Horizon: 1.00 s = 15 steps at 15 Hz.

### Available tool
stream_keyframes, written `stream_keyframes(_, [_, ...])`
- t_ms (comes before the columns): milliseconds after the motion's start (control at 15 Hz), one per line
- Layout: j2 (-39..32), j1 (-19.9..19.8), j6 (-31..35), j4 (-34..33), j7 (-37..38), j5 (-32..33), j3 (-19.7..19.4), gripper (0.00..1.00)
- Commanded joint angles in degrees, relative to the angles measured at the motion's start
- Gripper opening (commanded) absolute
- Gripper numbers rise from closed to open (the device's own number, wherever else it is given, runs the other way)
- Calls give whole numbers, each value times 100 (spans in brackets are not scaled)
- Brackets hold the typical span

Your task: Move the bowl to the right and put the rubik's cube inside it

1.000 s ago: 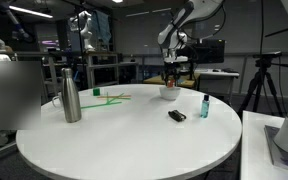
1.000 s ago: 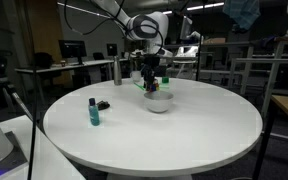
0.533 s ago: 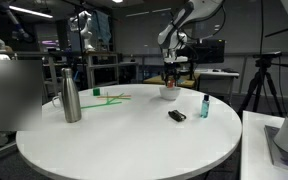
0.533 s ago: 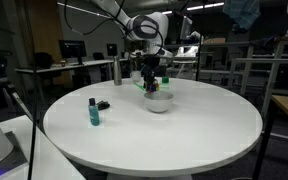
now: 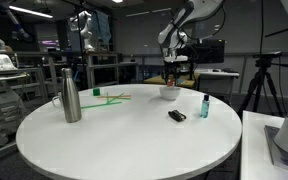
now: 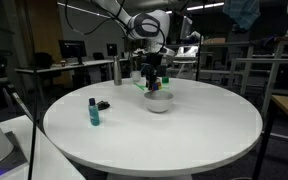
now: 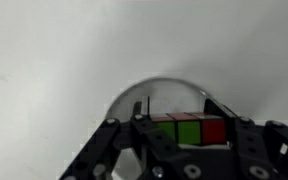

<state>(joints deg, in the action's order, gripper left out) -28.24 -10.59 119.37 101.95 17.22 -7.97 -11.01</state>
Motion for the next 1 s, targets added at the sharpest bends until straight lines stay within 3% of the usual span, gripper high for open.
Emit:
stream_keyframes(0, [-121, -74, -29, -251, -52, 25, -42, 35])
stream_keyframes(933, [-541, -216, -124, -564, -101, -77, -38, 35])
